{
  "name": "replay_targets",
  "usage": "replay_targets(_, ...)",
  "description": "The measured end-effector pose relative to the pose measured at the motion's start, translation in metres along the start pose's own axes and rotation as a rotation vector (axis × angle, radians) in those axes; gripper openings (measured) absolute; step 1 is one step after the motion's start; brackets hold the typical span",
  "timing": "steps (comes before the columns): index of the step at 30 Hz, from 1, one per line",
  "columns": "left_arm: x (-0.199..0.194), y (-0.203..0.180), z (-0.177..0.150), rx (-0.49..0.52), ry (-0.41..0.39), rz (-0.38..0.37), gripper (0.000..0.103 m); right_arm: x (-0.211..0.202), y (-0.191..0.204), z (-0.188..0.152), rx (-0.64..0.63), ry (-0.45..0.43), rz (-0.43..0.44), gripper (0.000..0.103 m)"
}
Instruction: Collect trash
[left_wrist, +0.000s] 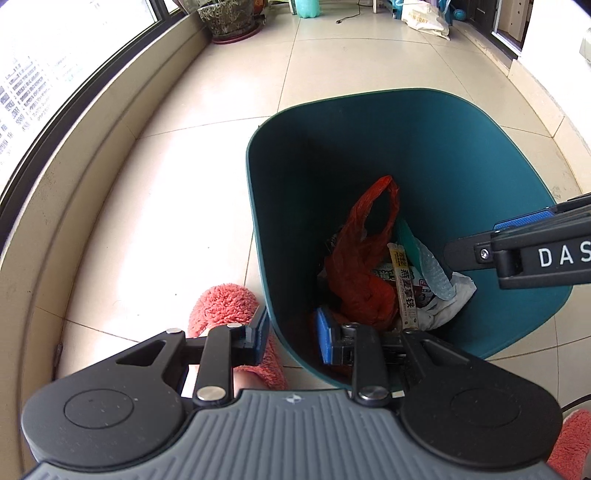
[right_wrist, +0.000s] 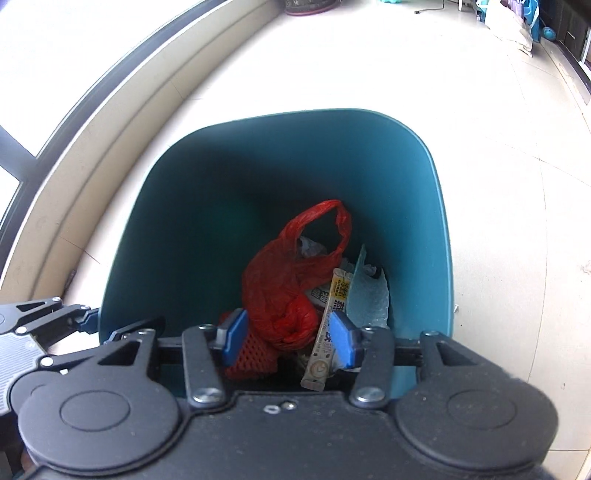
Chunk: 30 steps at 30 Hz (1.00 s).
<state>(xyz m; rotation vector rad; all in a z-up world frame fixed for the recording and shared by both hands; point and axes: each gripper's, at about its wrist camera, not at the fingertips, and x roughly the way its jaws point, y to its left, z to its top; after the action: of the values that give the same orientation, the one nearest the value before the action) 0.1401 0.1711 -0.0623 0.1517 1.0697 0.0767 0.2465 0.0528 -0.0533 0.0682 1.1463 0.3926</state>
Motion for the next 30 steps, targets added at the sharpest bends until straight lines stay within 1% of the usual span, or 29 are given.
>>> replay_targets(2, -0.015, 0.001, -0.004, -0.009, -0.015, -0.005, 0.027, -0.017, 0.000, -0.007, -0.004, -0.035, 0.017, 0.054)
replay_targets(6, -0.045, 0.000, -0.013, -0.026, -0.041, -0.007, 0.027, -0.060, 0.003, -0.023, -0.006, -0.116, 0.057, 0.057)
replay_targets(9, -0.069, 0.002, -0.022, -0.042, -0.076, -0.020, 0.027, -0.088, 0.007, -0.038, -0.028, -0.166, 0.063, 0.061)
replay_targets(10, -0.076, 0.002, -0.025, -0.043, -0.091, -0.018, 0.029, -0.096, 0.008, -0.043, -0.037, -0.176, 0.066, 0.062)
replay_targets(12, -0.093, 0.001, -0.032, -0.047, -0.130, -0.022, 0.037, -0.113, 0.010, -0.056, -0.055, -0.207, 0.072, 0.063)
replay_targets(14, -0.111, -0.001, -0.039, -0.058, -0.174, -0.023, 0.055, -0.124, 0.011, -0.067, -0.069, -0.233, 0.071, 0.067)
replay_targets(15, -0.117, -0.002, -0.042, -0.060, -0.192, -0.024, 0.059, -0.127, 0.010, -0.073, -0.074, -0.249, 0.071, 0.068)
replay_targets(17, -0.133, -0.002, -0.050, -0.068, -0.244, -0.019, 0.071, -0.129, 0.010, -0.084, -0.082, -0.272, 0.070, 0.072)
replay_targets(18, -0.140, -0.004, -0.052, -0.067, -0.265, -0.017, 0.072, -0.130, 0.009, -0.089, -0.086, -0.282, 0.071, 0.072)
replay_targets(19, -0.145, -0.004, -0.057, -0.066, -0.280, -0.015, 0.075, -0.129, 0.008, -0.095, -0.090, -0.292, 0.071, 0.075)
replay_targets(20, -0.152, -0.006, -0.061, -0.068, -0.304, -0.015, 0.076, -0.134, 0.008, -0.099, -0.093, -0.304, 0.071, 0.079)
replay_targets(22, -0.158, -0.012, -0.067, -0.072, -0.338, -0.021, 0.078, -0.142, 0.007, -0.107, -0.096, -0.334, 0.068, 0.083)
replay_targets(24, -0.164, -0.014, -0.074, -0.083, -0.358, -0.025, 0.080, -0.144, 0.006, -0.114, -0.096, -0.360, 0.067, 0.087)
replay_targets(26, -0.170, -0.015, -0.079, -0.085, -0.380, -0.022, 0.081, -0.145, 0.005, -0.119, -0.091, -0.384, 0.067, 0.094)
replay_targets(30, -0.174, -0.020, -0.088, -0.091, -0.398, -0.023, 0.082, -0.152, 0.008, -0.132, -0.090, -0.442, 0.058, 0.103)
